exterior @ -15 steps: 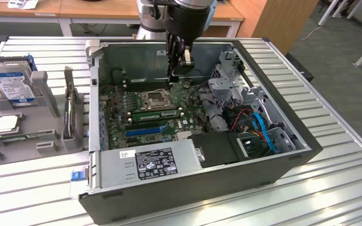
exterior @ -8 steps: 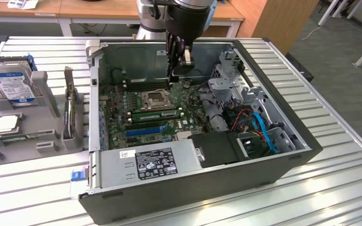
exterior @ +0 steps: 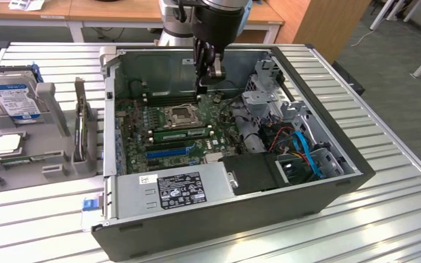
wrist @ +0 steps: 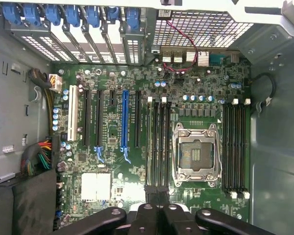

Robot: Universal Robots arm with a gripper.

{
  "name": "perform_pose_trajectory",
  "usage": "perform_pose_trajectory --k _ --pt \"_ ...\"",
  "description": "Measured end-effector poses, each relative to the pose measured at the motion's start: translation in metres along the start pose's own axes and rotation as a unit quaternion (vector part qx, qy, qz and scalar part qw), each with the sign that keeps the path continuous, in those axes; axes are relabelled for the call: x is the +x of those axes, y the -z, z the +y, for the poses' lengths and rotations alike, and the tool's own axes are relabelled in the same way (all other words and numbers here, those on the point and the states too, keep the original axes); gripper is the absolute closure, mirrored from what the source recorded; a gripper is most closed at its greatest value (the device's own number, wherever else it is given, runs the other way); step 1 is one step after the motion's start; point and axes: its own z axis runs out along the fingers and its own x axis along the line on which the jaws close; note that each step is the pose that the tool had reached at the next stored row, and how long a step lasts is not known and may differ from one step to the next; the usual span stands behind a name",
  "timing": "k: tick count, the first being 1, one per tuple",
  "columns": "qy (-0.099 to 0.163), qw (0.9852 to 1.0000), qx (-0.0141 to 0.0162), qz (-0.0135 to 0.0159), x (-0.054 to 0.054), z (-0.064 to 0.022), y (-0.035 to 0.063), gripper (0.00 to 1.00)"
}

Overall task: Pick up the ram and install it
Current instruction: 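Press down the ram until it locks into place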

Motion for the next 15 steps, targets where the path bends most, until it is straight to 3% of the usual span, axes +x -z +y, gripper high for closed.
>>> perform_pose_trajectory --k 7,15 --pt "0.0 1.0 0.0 0.0 0.0 -0.0019 0.0001 0.9" --pt "0.0 1.0 -0.0001 0.0 0.0 -0.0169 0.0009 0.9"
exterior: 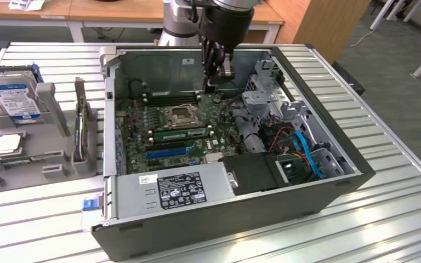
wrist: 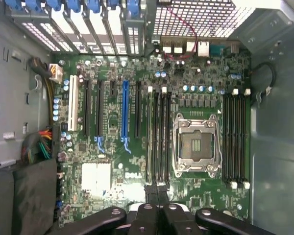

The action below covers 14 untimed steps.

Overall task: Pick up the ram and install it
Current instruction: 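Press down the ram until it locks into place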

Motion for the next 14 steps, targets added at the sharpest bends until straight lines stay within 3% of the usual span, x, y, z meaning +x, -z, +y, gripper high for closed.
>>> perform_pose_trajectory --k 4,14 --pt "0.0 1.0 0.0 0.0 0.0 -0.0068 0.0003 0.9" --pt "0.0 1.0 0.0 0.0 0.0001 -0.007 -0.0036 0.9"
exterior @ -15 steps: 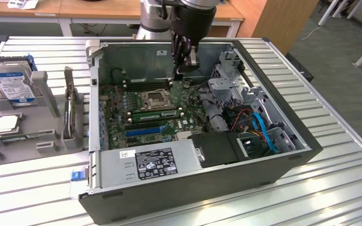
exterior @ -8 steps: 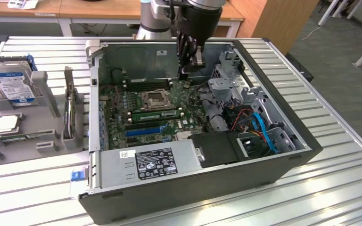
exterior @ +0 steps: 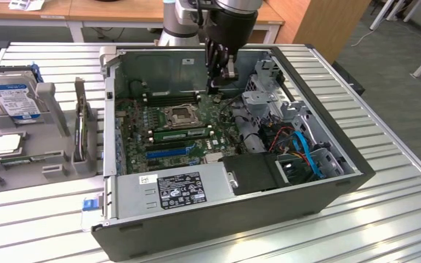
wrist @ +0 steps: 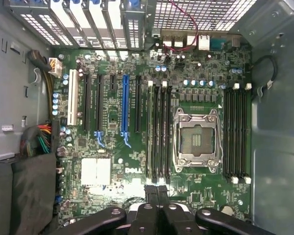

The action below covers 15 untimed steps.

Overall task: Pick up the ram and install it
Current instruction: 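Press down the ram until it locks into place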

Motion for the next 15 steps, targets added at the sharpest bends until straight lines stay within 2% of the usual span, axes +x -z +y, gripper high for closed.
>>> perform_pose_trajectory --k 15 --pt "0.0 1.0 0.0 0.0 0.001 -0.001 -0.0201 0.9"
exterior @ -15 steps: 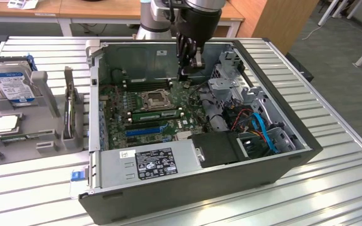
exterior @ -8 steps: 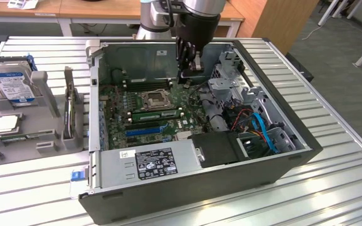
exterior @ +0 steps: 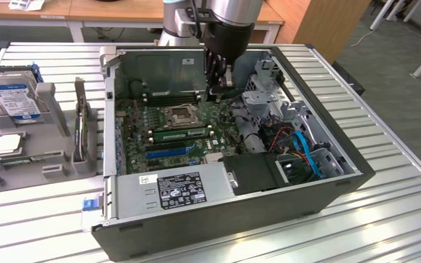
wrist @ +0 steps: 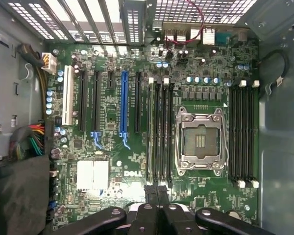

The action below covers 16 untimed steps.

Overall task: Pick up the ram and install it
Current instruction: 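Press down the ram until it locks into place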

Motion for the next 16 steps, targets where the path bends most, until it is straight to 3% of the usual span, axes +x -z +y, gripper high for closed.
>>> perform_pose_trajectory --k 16 --pt "0.0 1.0 0.0 0.0 0.001 -0.001 -0.0207 0.9"
